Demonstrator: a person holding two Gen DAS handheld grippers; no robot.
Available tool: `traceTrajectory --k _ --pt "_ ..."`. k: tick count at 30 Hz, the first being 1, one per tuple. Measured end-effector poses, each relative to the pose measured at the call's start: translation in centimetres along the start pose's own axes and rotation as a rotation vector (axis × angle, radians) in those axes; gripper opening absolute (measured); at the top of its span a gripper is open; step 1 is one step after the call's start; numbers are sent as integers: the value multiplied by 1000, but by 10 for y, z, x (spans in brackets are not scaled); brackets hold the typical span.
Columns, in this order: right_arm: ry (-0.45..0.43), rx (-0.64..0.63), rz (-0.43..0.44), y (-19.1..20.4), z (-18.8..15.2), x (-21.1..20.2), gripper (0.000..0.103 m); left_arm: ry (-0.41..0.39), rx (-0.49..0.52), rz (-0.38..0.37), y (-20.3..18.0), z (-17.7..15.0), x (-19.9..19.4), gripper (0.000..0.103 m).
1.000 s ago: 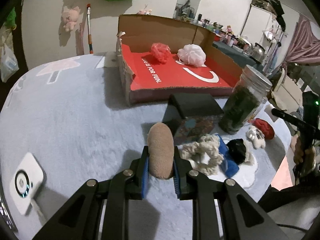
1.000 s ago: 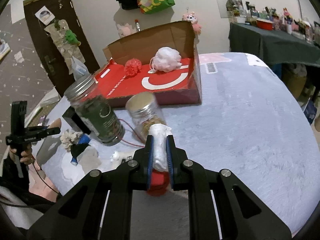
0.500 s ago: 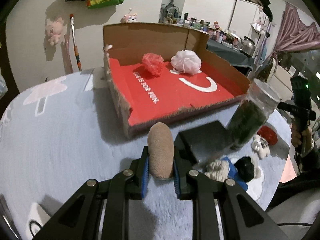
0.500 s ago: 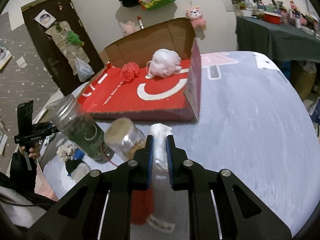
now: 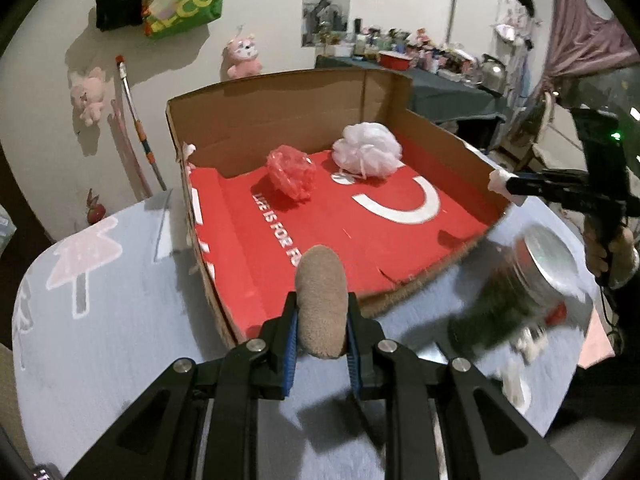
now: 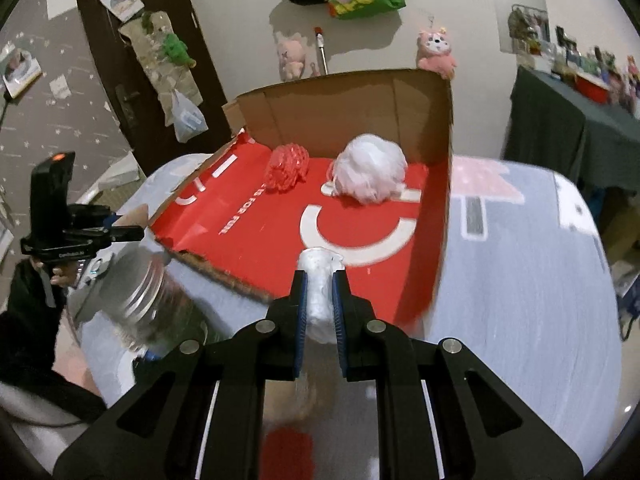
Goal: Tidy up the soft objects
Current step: 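Carry the pad and sock over the red box with both tools, then lower the pad and sock into the box and open both tools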
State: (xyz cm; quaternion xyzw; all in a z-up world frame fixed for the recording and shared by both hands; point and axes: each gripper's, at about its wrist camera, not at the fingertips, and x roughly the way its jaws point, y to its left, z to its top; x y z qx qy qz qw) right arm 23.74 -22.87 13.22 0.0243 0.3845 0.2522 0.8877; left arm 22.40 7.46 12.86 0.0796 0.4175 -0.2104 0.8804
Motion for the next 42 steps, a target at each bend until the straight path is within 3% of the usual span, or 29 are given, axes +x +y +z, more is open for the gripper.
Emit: traceTrajectory --k 6,9,14,18,34,42 --pt "96 -15 -114 0 41 44 12 90 -34 35 2 37 33 22" --pt "185 4 -191 -8 57 78 12 144 -46 69 4 52 55 22" --pt "307 30 -303 -26 68 123 12 214 -31 136 5 65 91 23" --pt "358 56 -338 -38 73 144 12 258 -43 186 13 73 116 25" --pt "375 5 -392 -40 68 160 13 298 -71 272 25 74 150 34" --pt "369 -7 -401 -31 66 162 14 281 -71 276 29 74 152 47"
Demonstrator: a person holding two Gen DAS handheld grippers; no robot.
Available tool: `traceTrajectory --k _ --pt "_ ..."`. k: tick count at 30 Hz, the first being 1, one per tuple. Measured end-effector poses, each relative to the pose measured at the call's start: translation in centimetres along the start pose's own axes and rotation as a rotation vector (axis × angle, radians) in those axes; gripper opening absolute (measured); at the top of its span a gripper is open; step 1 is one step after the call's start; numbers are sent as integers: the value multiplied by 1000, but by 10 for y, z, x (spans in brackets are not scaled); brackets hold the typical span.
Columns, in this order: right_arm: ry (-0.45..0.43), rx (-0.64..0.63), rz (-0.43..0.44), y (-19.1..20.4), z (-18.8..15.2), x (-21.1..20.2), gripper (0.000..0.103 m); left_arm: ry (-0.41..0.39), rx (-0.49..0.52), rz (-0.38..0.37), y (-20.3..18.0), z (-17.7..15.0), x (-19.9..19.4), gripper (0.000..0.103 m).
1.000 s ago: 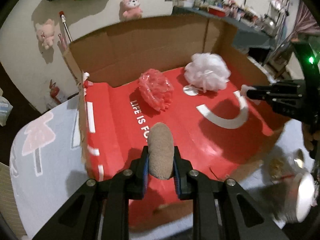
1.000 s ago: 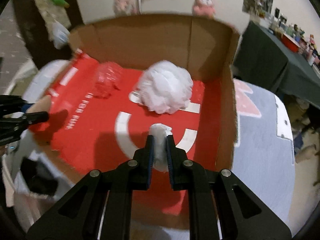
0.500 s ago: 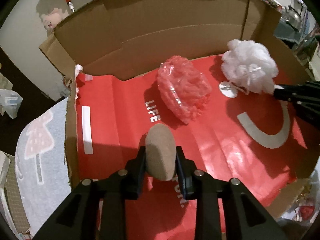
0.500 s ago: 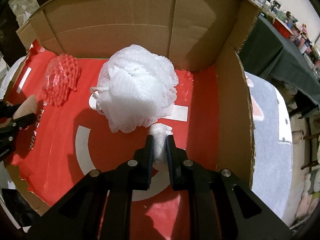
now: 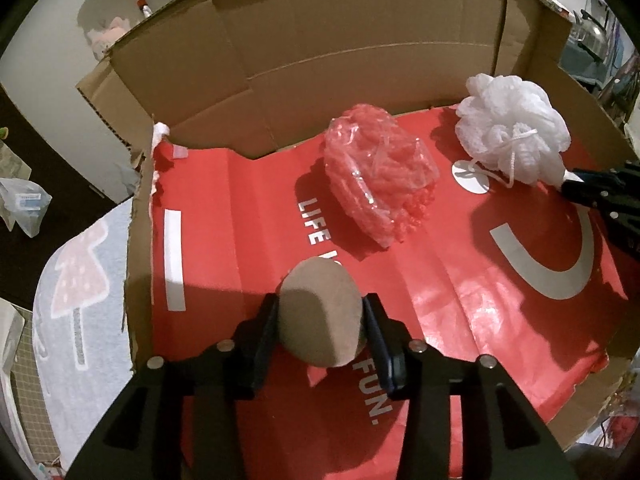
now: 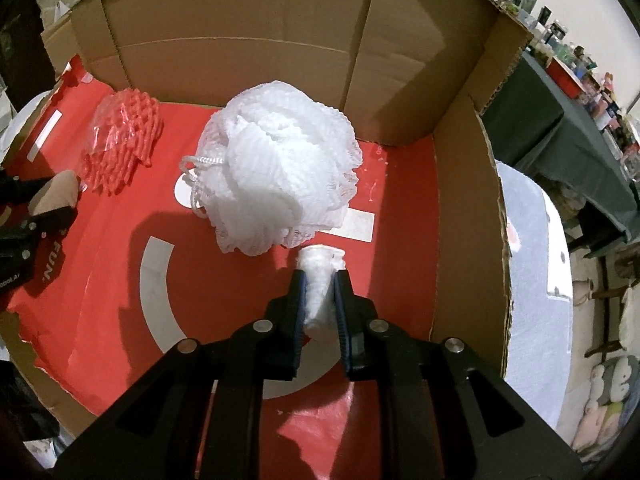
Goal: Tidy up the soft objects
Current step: 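Lower the pad and sock into the box and open both tools, then withdraw both tools from the box toward the table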
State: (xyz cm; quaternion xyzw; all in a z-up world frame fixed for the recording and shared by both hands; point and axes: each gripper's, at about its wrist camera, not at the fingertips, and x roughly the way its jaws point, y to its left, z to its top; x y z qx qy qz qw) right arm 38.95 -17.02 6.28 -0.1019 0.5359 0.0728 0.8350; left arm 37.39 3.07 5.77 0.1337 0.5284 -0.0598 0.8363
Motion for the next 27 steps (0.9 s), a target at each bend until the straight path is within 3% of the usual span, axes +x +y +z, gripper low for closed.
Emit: traceTrajectory --k 10,14,17,20,24,27 --pt "-1 -14 -2 1 1 -1 21 -38 8 5 -6 -14 -8 60" --pt "-11 -23 11 3 -3 -6 32 -58 5 -12 -7 -16 -16 67" --pt "-34 -30 47 7 -5 -15 52 -86 12 1 -11 -18 -25 77" --pt "-70 -54 19 14 -8 -29 63 -120 17 5 -16 -20 -37 80" --pt "-109 -57 12 18 -12 -50 66 -170 -16 -23 -16 -25 -60 89" --pt "-136 -62 2 21 -15 -67 68 -221 -30 -38 -17 -30 -81 91"
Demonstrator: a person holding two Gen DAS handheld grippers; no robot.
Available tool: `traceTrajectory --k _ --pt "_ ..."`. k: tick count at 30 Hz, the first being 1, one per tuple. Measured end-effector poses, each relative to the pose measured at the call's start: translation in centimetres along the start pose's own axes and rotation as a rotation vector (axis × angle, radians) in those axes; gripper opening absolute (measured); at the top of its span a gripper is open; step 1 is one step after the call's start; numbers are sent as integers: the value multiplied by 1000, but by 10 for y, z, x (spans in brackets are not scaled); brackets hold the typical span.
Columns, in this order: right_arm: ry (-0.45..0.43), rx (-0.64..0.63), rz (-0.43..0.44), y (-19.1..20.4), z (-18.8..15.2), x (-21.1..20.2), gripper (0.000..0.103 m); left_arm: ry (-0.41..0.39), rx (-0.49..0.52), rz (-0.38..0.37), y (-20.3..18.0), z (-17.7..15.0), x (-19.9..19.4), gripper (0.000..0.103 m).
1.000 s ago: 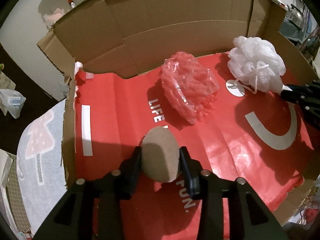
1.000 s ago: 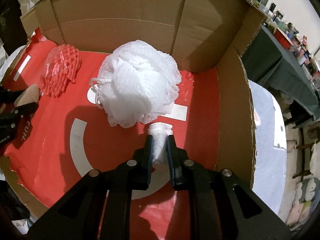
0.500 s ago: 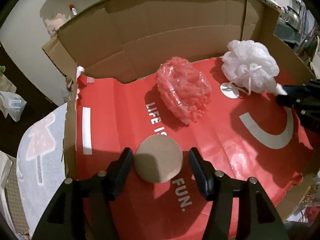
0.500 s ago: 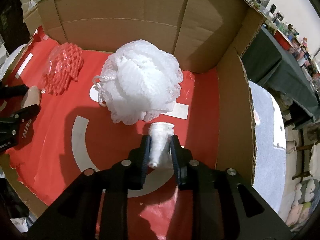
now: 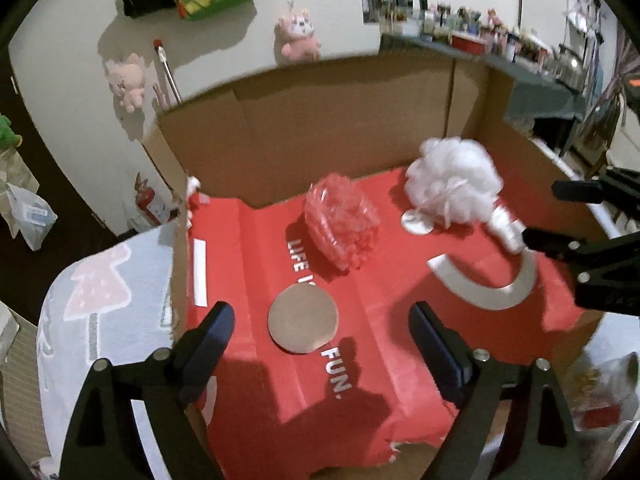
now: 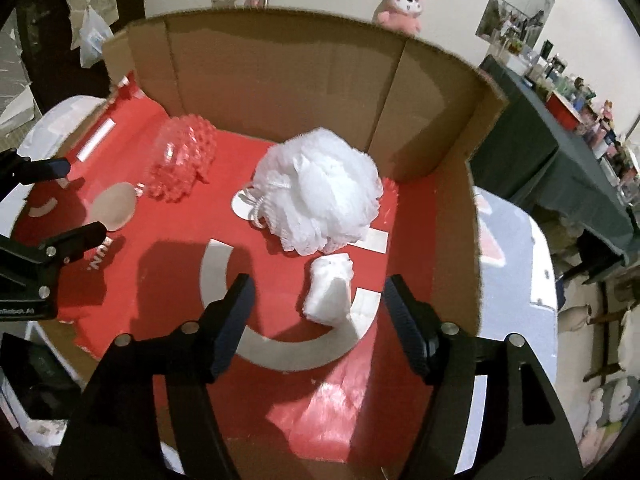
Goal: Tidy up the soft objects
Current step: 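Withdraw both tools from the box toward the table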
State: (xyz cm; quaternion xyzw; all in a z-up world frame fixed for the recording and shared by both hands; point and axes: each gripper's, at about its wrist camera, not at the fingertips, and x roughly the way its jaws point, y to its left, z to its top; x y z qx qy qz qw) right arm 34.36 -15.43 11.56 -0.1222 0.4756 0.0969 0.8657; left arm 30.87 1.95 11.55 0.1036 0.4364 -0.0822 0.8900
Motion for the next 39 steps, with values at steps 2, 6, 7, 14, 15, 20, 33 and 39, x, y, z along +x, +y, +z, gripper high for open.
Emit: traceTrajectory --k 2,6,7,14,15,20,33,39 --pt "-24 -1 -11 1 -1 -11 71 -31 -18 -15 -1 -1 -15 93" --pt "-69 3 -20 2 -4 -37 71 -93 -50 -34 3 -2 -40 98" --pt "-83 4 -21 4 -5 -41 71 -107 -55 -36 3 -3 -46 98" --pt "-218 26 -8 1 -24 -98 76 -241 -93 -48 -6 -24 -102 103" --pt "-242 29 -6 2 -28 -108 78 -257 -99 -52 -8 -27 -109 103" --pt "-379 34 -21 13 -62 -158 85 -363 -129 -53 -16 -53 -148 103" --pt "-534 114 -19 36 -166 -208 88 -481 -143 -98 -47 -139 -191 103" --pt "-554 141 -3 55 -209 -197 90 -475 -122 -92 -64 -179 -176 103"
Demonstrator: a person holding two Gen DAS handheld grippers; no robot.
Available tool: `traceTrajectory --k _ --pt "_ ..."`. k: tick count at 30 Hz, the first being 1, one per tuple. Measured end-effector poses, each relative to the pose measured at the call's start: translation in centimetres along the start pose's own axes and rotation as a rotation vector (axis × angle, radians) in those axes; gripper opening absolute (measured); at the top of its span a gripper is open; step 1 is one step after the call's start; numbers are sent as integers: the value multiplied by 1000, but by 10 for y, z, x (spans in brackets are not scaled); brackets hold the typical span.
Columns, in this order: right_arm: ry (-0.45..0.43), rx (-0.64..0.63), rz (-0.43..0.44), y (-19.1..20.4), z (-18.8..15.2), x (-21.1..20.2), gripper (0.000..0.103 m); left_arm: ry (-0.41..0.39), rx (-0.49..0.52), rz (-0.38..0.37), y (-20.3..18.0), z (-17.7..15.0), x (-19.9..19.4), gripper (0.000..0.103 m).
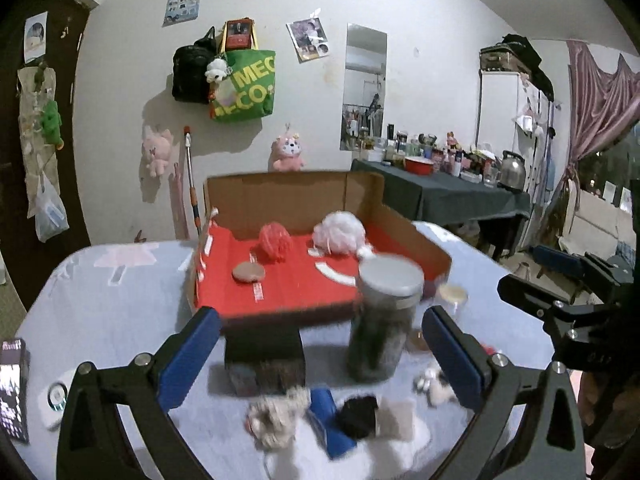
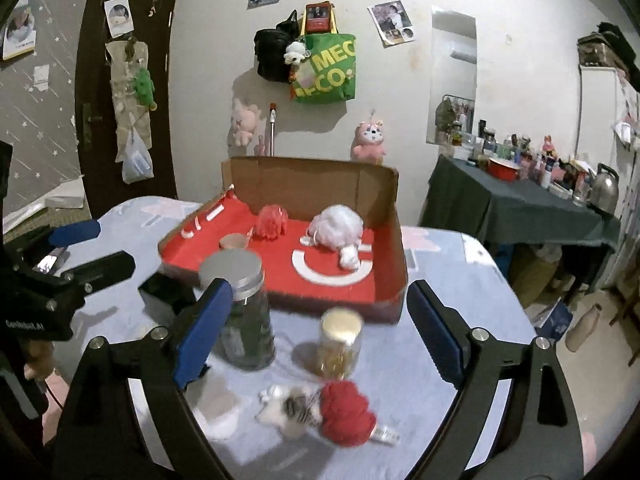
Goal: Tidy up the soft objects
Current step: 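Withdraw both tools from the box toward the table, then grasp the cream crocheted toy with the left tool while the right tool grasps the red knitted toy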
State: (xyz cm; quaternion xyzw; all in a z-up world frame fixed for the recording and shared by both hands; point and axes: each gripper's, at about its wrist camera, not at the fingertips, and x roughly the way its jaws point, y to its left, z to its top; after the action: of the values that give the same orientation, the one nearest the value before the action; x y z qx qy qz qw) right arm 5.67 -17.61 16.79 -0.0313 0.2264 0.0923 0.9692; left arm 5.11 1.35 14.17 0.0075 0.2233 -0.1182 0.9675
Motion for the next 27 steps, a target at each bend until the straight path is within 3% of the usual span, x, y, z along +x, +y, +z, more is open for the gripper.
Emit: traceTrajectory --k 6,11,23,27 --pt "-4 7 -62 8 -44 3 90 -7 11 30 -3 -36 1 103" --pt "48 47 -80 1 -72 18 90 52 -23 30 6 -57 14 103" --pt "134 103 -70 -21 -96 41 90 144 -76 54 29 -76 34 102" --pt "157 143 -48 -36 -100 49 89 183 -87 53 37 -79 44 94"
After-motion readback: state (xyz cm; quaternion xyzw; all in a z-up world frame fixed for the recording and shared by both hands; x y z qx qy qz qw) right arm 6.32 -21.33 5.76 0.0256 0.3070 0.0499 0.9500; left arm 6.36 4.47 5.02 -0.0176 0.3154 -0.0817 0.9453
